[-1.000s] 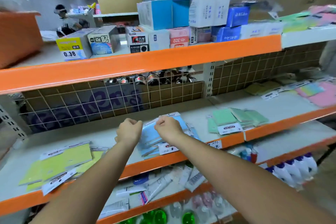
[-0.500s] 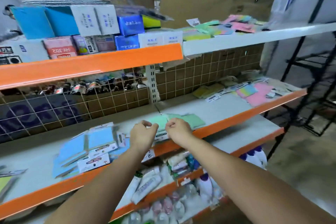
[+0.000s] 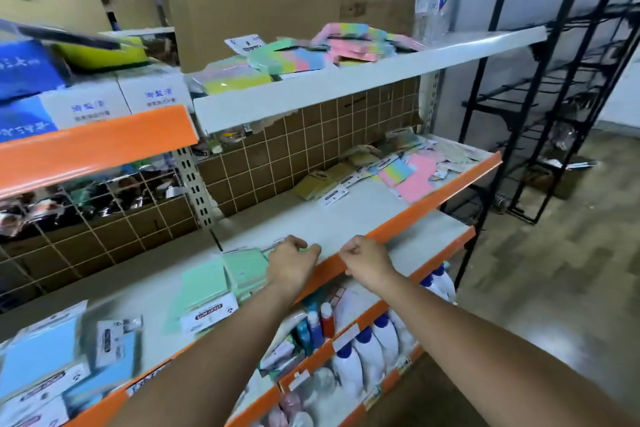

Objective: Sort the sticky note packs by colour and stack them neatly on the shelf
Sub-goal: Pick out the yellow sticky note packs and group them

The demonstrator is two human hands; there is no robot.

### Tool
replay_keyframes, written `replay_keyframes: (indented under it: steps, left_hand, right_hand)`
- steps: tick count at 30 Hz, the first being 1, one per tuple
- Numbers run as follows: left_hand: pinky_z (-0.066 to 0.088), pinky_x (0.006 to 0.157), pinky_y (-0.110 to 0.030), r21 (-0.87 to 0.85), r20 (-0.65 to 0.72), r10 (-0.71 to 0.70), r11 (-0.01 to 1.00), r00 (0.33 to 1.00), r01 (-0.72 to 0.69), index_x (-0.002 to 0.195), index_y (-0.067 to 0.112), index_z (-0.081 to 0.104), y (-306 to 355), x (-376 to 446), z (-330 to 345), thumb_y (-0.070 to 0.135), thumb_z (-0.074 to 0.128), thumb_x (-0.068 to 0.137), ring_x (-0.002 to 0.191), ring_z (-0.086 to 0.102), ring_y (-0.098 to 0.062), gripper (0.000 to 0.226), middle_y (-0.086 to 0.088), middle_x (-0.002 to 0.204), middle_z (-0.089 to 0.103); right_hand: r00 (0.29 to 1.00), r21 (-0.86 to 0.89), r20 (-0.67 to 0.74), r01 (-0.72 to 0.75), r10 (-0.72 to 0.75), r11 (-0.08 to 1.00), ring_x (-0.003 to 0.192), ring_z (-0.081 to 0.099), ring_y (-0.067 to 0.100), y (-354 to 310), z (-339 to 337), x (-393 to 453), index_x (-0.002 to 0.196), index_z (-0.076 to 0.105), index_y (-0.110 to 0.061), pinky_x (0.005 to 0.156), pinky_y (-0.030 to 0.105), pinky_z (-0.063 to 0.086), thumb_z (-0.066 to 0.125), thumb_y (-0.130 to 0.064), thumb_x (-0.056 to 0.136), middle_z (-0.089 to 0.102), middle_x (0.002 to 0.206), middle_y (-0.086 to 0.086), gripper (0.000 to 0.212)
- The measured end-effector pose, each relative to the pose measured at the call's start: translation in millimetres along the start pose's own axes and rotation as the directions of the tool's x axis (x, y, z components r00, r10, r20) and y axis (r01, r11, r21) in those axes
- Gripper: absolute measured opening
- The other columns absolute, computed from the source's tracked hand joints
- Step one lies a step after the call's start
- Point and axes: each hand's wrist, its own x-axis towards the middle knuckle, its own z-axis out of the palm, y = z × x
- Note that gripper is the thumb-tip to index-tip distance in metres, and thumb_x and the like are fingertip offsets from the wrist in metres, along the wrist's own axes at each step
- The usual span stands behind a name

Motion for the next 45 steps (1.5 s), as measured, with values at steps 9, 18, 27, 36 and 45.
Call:
replay_keyframes:
  steps: [9,18,27,36,45]
  left_hand:
    - [0.046,0.096,-0.04,0.123,0.116,-0.037,0.992,0.993,0.023,0.123,0.017,0.051,43.1,73.6,50.8,0.046,0.06,0.079,0.115,0.053,-0.031,0.054,-0.01,0.125,0.057]
    - [0.044,0.1,-0.041,0.209,0.116,-0.089,0.976,0.989,0.064,0.135,0.012,0.043,57.0,132.9,76.3,0.043,0.059,0.082,0.12,0.049,-0.032,0.064,-0.011,0.136,0.048]
    - [0.044,0.101,-0.041,0.212,-0.001,-0.25,0.946,0.968,0.245,0.142,0.009,0.034,64.2,166.8,105.6,0.038,0.061,0.085,0.125,0.045,-0.036,0.07,-0.016,0.141,0.039]
    - [0.044,0.101,-0.044,0.083,-0.153,-0.405,0.904,0.902,0.42,0.137,0.005,0.039,79.6,192.1,136.2,0.042,0.064,0.082,0.121,0.047,-0.036,0.071,-0.018,0.133,0.041]
    - [0.038,0.105,-0.042,0.069,-0.253,-0.402,0.9,0.88,0.431,0.146,0.016,0.029,82.1,197.6,145.4,0.04,0.067,0.083,0.128,0.04,-0.037,0.077,-0.016,0.141,0.033]
  right_hand:
    - [0.996,0.014,0.03,-0.089,0.088,0.996,0.086,0.065,0.029,20.4,-33.6,80.1,0.067,0.049,-0.028,0.078,0.036,0.052,0.055,-0.018,0.088,0.055,0.072,-0.005,0.024]
    - [0.984,0.012,0.106,-0.144,0.142,0.989,0.082,0.071,0.025,32.6,-47.2,136.7,0.088,0.062,-0.016,0.067,0.029,0.051,0.055,-0.019,0.087,0.064,0.081,0.002,0.008]
    - [0.985,-0.076,0.144,-0.082,0.092,0.994,0.101,0.061,0.02,56.1,-52.6,195.4,0.11,0.063,-0.013,0.07,0.021,0.039,0.06,-0.024,0.09,0.066,0.11,0.004,0.023]
    - [0.937,-0.141,0.347,0.006,0.044,0.99,0.089,0.065,0.024,78.7,-75.5,257.7,0.117,0.059,-0.014,0.07,0.028,0.047,0.061,-0.029,0.086,0.066,0.101,0.011,0.034]
    - [0.914,-0.153,0.403,0.125,-0.054,0.98,0.095,0.064,0.022,74.1,-78.3,301.5,0.114,0.061,-0.016,0.068,0.022,0.041,0.058,-0.032,0.089,0.067,0.113,0.009,0.031]
